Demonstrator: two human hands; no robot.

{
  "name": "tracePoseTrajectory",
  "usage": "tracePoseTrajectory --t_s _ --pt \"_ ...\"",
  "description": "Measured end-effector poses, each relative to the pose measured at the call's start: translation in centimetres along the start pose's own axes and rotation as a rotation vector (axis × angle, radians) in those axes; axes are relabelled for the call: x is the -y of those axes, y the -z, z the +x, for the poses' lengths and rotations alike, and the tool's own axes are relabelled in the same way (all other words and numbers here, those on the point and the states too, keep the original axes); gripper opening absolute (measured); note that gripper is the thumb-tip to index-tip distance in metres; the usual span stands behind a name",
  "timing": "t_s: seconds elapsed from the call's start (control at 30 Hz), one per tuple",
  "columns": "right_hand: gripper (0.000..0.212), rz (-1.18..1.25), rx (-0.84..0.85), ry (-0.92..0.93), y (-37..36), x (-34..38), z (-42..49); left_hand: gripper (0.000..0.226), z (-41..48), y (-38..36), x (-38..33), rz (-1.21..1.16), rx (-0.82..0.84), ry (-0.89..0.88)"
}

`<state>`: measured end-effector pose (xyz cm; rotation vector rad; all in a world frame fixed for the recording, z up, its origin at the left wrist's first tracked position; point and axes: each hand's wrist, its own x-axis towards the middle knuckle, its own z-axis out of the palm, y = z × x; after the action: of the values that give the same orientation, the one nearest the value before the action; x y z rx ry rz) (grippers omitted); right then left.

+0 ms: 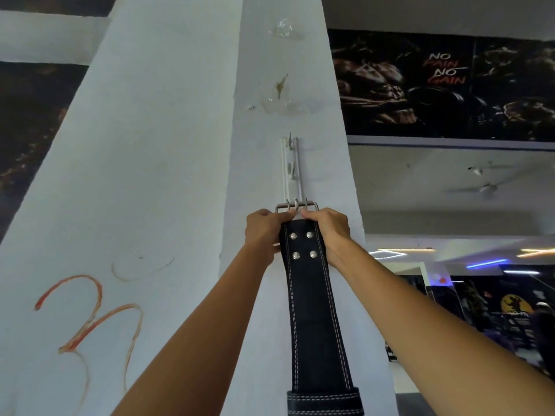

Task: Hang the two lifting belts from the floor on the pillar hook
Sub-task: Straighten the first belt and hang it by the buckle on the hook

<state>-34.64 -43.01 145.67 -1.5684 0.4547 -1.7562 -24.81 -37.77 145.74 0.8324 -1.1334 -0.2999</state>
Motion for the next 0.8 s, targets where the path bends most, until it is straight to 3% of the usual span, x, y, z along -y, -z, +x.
tracePoseTrajectory --t_s 0.1,0.23,0.37,0.53,0.67,0.8 --pt "0.022 0.019 0.012 -0.025 0.0 0.1 0.1 0.027 -0.2 0.2 -0.3 0.010 0.031 0.014" --pt "0.025 0.016 0.051 0.063 0.1 -0.9 -0.7 0.027 -0.5 0.1 0.9 0.015 -0.014 -0.107" --pt "0.021 0.029 0.113 0.161 0.4 -2.5 -2.3 0.008 -2.1 0.1 2.6 0.001 -0.031 -0.199" --pt "0.061 0.000 0.162 0.234 1.5 -4.2 -6.0 0.042 -7.0 1.4 6.4 0.049 -0.011 -0.336" --pt "0.058 -0.088 0.226 0.213 3.4 -10.1 -13.2 0.035 -13.9 3.0 13.9 0.340 -0.025 -0.379" --pt "0.045 -0.112 0.117 0.140 5.3 -16.3 -20.0 0.038 -19.3 4.2 19.9 0.343 -0.023 -0.297"
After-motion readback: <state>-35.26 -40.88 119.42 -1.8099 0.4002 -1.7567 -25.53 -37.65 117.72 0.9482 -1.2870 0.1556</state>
